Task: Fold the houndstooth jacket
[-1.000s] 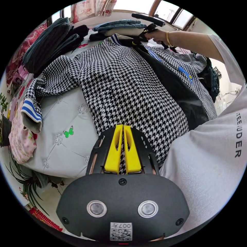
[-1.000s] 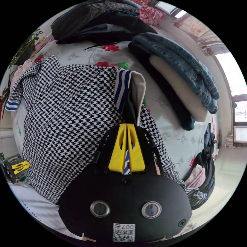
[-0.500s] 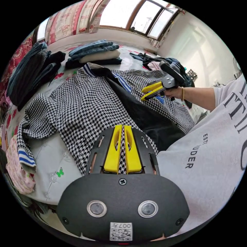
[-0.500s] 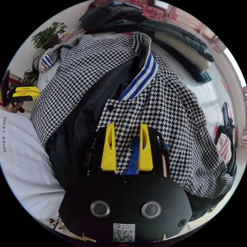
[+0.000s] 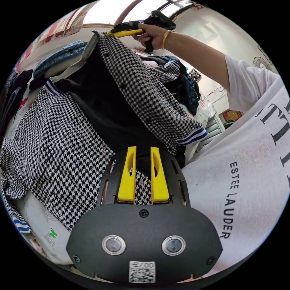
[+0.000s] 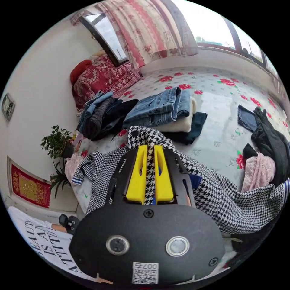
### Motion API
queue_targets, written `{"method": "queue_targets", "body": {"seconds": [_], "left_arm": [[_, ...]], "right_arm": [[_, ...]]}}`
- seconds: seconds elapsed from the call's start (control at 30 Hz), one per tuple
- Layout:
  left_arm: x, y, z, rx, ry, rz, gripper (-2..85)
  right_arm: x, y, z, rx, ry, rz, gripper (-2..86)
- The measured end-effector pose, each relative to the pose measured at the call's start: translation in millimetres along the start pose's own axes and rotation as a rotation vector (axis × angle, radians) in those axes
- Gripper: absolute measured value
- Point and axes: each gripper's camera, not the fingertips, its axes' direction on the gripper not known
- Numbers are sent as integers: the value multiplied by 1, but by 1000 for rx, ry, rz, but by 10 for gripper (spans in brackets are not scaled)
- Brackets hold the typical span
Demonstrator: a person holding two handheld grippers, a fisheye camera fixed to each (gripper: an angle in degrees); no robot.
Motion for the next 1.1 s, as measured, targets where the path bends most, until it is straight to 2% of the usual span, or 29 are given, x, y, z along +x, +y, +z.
{"method": "queue_targets", "body": {"seconds": [0.1, 0.27, 0.5, 0.67, 0.77, 0.83, 0.87, 1.0, 1.1], "left_arm": [[-10, -1, -4, -26, -1, -11, 72], [-17, 5, -3, -55, 59, -5, 79], [-1, -8, 25, -156, 160, 51, 86], [23, -22, 34, -176, 175, 113, 80], [35, -28, 34, -186, 179, 138, 81], [43, -28, 37, -214, 192, 144, 86], [48, -24, 35, -211, 189, 147, 87], [52, 1, 28, -188, 162, 99, 84], [40, 21, 26, -186, 182, 5, 82]], "right_arm": [[13, 10, 19, -26, 0, 53, 38], [-4, 99, -4, -73, 133, -160, 54], [-23, 273, -40, -367, 210, -325, 94], [-52, 312, -58, -340, 36, -355, 119], [-49, 325, -20, -521, 124, -376, 111], [-17, 340, 7, -745, 311, -292, 95], [-8, 343, 7, -767, 333, -266, 94], [37, 340, -55, -657, 152, -82, 92], [41, 319, -102, -500, 2, -99, 90]]}}
